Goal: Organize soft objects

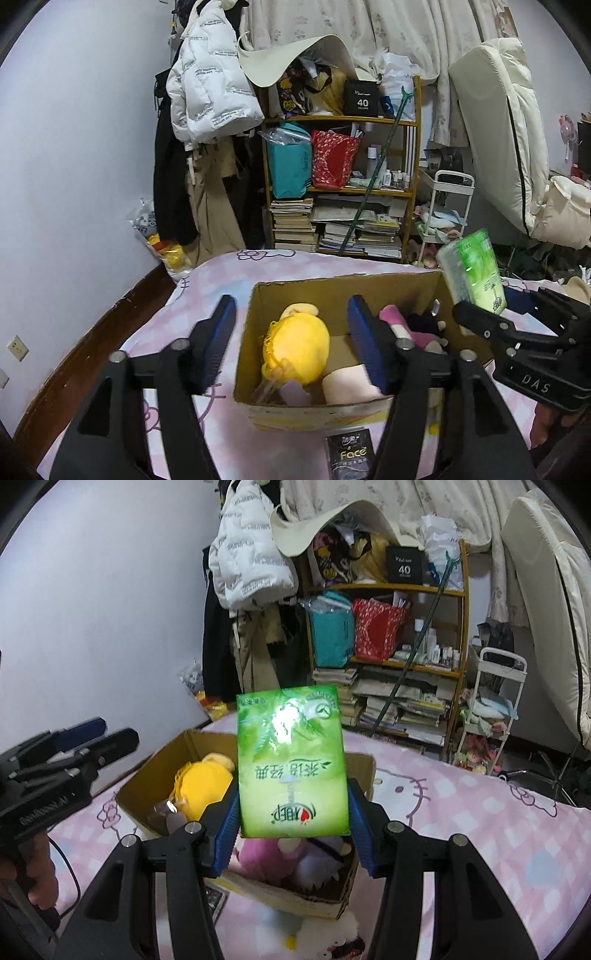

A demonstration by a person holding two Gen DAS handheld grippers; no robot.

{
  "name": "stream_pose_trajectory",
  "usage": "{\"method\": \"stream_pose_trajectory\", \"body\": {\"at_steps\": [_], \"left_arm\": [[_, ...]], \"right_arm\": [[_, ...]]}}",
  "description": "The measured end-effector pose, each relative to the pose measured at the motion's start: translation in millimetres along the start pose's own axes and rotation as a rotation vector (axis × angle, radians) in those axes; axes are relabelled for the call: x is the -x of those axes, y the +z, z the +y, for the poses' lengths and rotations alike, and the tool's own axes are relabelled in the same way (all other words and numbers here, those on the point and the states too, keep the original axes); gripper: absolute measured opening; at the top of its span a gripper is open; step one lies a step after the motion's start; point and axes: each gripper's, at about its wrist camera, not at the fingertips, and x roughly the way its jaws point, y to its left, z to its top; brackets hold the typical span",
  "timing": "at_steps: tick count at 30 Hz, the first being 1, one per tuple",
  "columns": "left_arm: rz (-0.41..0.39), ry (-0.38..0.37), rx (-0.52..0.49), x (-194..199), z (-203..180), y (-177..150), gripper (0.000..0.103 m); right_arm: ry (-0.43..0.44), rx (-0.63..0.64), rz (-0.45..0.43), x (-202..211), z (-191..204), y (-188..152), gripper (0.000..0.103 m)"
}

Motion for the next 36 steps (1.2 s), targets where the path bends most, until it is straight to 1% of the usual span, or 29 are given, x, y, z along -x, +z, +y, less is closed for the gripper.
{"method": "stream_pose_trajectory", "body": {"at_steps": [1,2,3,4,5,7,8,10,11,12,13,14,18,20,24,26,29,36], "left_arm": [[-0.002,0.008,0.002,1.8,1.4,0.0,0.071],[-0.003,0.013,0.005,3.5,2.8,-0.1,0.072],[-0.002,0.015,0.011,5.1,4.8,0.3,0.073],[0.001,0.018,0.019,6.9,6.8,0.4,0.075],[0.002,0.021,0.029,9.3,9.2,0.6,0.076],[-0.001,0.030,0.040,14.2,13.3,1.2,0.083],[-0.005,0.037,0.043,16.7,15.1,2.0,0.084],[-0.009,0.048,0.045,24.0,18.7,2.3,0.086],[-0.011,0.049,0.048,28.5,20.5,2.4,0.087],[-0.011,0.048,0.051,32.0,22.1,2.5,0.090],[-0.014,0.050,0.055,37.4,23.7,1.9,0.095],[-0.020,0.052,0.057,42.3,25.0,1.4,0.096],[-0.029,0.067,0.052,61.1,28.2,-1.1,0.099],[-0.015,0.063,0.044,68.7,28.3,-3.2,0.099],[0.021,0.075,0.006,83.6,22.1,-11.5,0.099],[0.030,0.082,0.004,89.6,20.3,-15.7,0.099],[0.069,0.067,0.002,95.4,17.0,-24.8,0.099],[0.121,0.051,-0.024,88.9,9.0,-41.7,0.099]], "right_arm": [[-0.006,-0.001,0.001,-0.3,0.4,-0.8,0.058],[-0.011,0.000,0.005,-0.2,0.6,-1.6,0.059],[-0.011,-0.001,0.007,0.7,0.7,-2.1,0.066],[-0.013,-0.001,0.006,2.7,1.2,-1.9,0.070],[-0.017,0.000,0.003,5.1,1.2,-1.8,0.070],[-0.019,0.004,-0.002,7.3,2.0,-0.4,0.070],[-0.024,0.008,-0.008,10.7,1.9,0.2,0.071],[-0.037,0.010,-0.020,18.6,2.3,1.8,0.082],[-0.047,0.009,-0.031,23.8,1.6,1.8,0.086],[-0.052,0.006,-0.039,29.7,2.2,1.9,0.089],[-0.057,0.001,-0.049,35.3,1.3,1.6,0.091],[-0.059,-0.002,-0.055,40.1,0.6,1.6,0.091],[-0.074,-0.005,-0.077,58.8,0.5,-1.7,0.101],[-0.082,-0.002,-0.087,67.5,0.9,-3.6,0.101],[-0.090,-0.005,-0.101,82.1,1.6,-6.5,0.101],[-0.085,-0.019,-0.104,87.5,0.9,-8.2,0.101],[-0.086,-0.029,-0.101,93.5,0.6,-11.3,0.102],[-0.090,-0.035,-0.078,99.1,2.0,-27.0,0.102]]}}
